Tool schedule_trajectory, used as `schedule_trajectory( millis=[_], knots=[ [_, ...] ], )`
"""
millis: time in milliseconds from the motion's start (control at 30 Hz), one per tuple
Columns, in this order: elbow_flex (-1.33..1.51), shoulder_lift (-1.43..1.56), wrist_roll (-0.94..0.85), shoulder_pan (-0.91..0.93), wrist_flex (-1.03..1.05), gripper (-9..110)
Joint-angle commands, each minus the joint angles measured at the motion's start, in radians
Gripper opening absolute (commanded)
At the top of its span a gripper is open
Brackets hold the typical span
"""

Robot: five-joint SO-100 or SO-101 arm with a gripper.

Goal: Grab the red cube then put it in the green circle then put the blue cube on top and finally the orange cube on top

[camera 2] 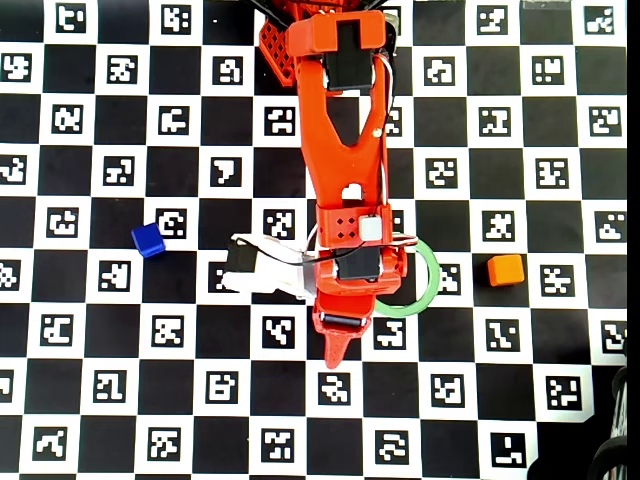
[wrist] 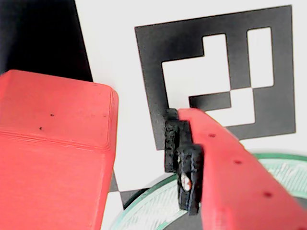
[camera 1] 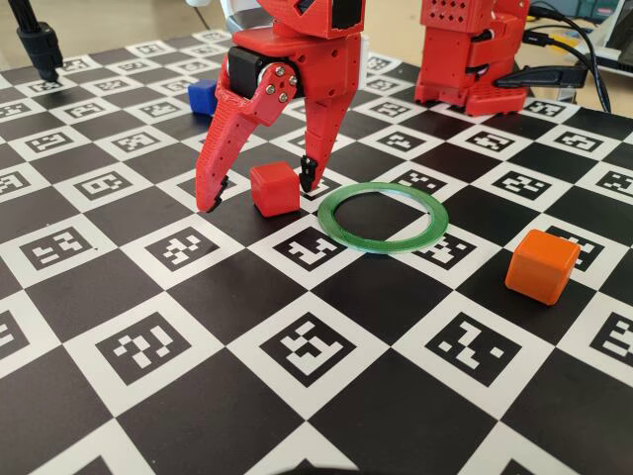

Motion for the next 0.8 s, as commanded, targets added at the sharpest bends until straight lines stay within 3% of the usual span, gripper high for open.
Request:
schedule_trajectory(
  millis=[0,767],
  knots=[
    [-0.032,0.037,0.021,-0.011,-0.021,49],
    [-0.038,0.037,0.232,-0.035,-0.046,49]
  ],
)
